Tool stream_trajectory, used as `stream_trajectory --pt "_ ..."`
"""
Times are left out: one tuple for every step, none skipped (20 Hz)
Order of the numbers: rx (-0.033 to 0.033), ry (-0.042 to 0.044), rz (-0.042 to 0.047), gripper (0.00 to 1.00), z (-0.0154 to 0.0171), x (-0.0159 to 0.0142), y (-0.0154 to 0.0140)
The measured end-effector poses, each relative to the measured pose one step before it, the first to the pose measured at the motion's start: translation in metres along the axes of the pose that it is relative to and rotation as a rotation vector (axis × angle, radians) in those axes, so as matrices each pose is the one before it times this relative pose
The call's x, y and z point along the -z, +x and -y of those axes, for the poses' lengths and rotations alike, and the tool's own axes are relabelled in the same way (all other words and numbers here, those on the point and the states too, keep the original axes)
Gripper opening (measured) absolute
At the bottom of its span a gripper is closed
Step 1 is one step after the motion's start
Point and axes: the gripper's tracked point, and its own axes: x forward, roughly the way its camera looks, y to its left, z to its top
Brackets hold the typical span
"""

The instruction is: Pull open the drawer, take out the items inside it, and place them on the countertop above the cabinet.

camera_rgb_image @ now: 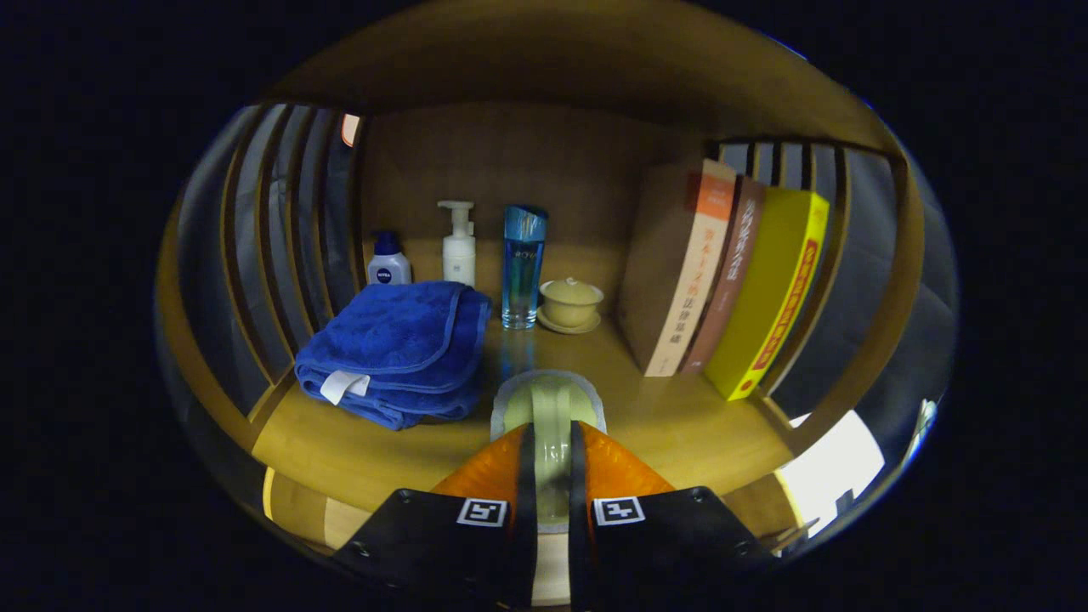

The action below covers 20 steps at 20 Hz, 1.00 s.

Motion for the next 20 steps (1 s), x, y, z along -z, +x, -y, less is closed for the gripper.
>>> stream_trajectory --pt "0.00018 -0.00211 0.00911 0.24 0.00244 0.00014 0.00478" --pt "0.00368 -0.0096 0.0086 0.24 0.00229 -0.00084 0.00539" --pt "0.00412 -0.00377 -0.0023 0.24 0.00169 -0.00031 0.0028" --pt "0.00378 0.00275 -0.00605 0.24 0.0006 0.00174 0.00101" --pt "0.00409 -0.00135 -0.00486 0.24 -0.00016 -0.00034 0.00251" --pt "0.00345 -0.00445 -0.00715 0.24 -0.00002 0.00115 0.00278" --pt "0.00534 -0.01036 -0.0065 0.24 -0.00047 0.00041 0.00156" --pt "0.00411 -0.00689 -0.00475 0.24 -0.00005 0.00092 0.00093" --pt "0.0038 -0.00261 -0.00191 0.24 -0.00041 0.00007 0.00001" --pt "0.00434 -0.00055 -0.00193 0.24 0.00023 0.00022 -0.00004" --pt "0.0012 0.00005 0.00036 0.24 0.00017 -0.00012 0.00089" --pt "0.00233 0.00026 -0.00125 0.24 -0.00008 0.00142 0.00019" --pt "0.00048 0.00474 0.00342 0.25 0.00073 -0.00123 0.00054" --pt "-0.00005 0.00128 0.00315 0.25 0.0005 0.0003 0.00065" --pt "0.00108 0.0041 0.00343 0.27 0.00108 0.00018 -0.00006" --pt "-0.0023 0.00562 0.00302 0.27 0.00015 0.00024 0.00143" --pt "-0.00489 0.0074 0.00046 0.28 -0.00014 0.00113 0.00031" --pt "-0.00814 0.01049 -0.00637 0.31 -0.0016 0.00428 0.00176" --pt "-0.00702 0.01114 0.00593 0.33 -0.00051 0.00099 -0.0003" --pt "-0.00062 0.00847 0.02188 0.36 0.00082 -0.00313 0.003"
